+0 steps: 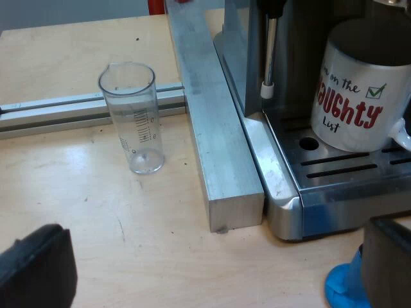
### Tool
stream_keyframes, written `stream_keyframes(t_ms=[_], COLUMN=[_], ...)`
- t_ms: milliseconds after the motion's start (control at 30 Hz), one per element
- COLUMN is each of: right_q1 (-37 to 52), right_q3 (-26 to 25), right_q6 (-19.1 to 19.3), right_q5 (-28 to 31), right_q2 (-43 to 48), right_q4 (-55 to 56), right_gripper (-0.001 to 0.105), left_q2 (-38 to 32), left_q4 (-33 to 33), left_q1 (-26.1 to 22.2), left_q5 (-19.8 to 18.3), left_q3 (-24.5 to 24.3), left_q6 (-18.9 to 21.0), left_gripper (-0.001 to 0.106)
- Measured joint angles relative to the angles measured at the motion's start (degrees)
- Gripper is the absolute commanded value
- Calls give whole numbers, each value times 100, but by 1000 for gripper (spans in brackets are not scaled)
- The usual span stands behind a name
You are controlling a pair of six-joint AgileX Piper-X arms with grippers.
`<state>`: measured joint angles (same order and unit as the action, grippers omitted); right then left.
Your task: Remove mug from coffee machine
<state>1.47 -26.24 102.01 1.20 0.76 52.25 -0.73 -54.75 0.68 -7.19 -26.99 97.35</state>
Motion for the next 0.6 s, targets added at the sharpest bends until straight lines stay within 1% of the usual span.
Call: stream_keyframes(t_ms=[533, 600], right_q1=[0, 0], right_q3=[0, -14], right_q6=[-1, -1], right_q5=[0, 0], right_q2=[0, 0], right_q4=[0, 0], right_gripper=[54, 54], left_q2=[0, 0], left_q4=[0, -98], left_q1=[0, 0], left_q5=[0, 0], left_q3=[0, -53], left_q6=[0, 0], left_gripper=[90, 90])
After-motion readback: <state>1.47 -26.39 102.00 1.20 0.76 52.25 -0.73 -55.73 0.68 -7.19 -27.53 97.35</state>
